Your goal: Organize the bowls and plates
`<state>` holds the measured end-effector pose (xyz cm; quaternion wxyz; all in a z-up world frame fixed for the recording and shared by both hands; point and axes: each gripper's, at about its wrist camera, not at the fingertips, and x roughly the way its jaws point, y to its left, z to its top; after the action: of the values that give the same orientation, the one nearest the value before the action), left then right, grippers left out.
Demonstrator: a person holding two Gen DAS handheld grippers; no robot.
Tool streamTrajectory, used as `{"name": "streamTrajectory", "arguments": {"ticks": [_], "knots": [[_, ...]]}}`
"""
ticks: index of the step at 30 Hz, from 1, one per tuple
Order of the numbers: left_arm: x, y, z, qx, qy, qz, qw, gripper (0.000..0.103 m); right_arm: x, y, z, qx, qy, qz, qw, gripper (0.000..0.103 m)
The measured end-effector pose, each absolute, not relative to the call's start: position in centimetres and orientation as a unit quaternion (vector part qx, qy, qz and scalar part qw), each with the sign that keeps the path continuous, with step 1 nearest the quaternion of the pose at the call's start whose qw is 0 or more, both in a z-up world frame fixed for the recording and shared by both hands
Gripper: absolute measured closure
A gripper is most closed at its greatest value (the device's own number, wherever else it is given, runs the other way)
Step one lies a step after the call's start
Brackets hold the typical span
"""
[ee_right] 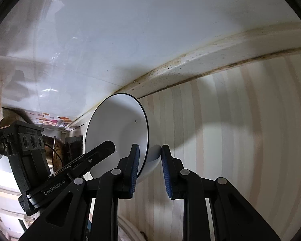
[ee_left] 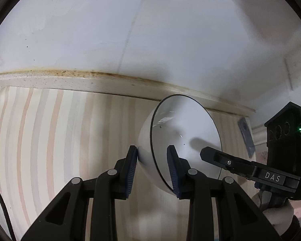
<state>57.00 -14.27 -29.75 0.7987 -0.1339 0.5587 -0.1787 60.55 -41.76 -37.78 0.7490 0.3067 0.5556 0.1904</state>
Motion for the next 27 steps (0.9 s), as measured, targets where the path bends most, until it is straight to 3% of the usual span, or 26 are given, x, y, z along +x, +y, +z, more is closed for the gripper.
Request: {"name": "streamTrajectory", "arguments": {"ticks": [14,27], "knots": [[48.3,-19.1,-24.3,-0.097,0.545,-0.244,0.796,0.075,49.8,-45.3,-32.3,0.306,0.524,0.149,0.781,0.079],[39.7,-23.2,-24.6,-0.047,0.553,-0.310,0.772,0.075,36.8,-47.5,-32.1,0.324,0.524,0.096,0.782,0.079]]}}
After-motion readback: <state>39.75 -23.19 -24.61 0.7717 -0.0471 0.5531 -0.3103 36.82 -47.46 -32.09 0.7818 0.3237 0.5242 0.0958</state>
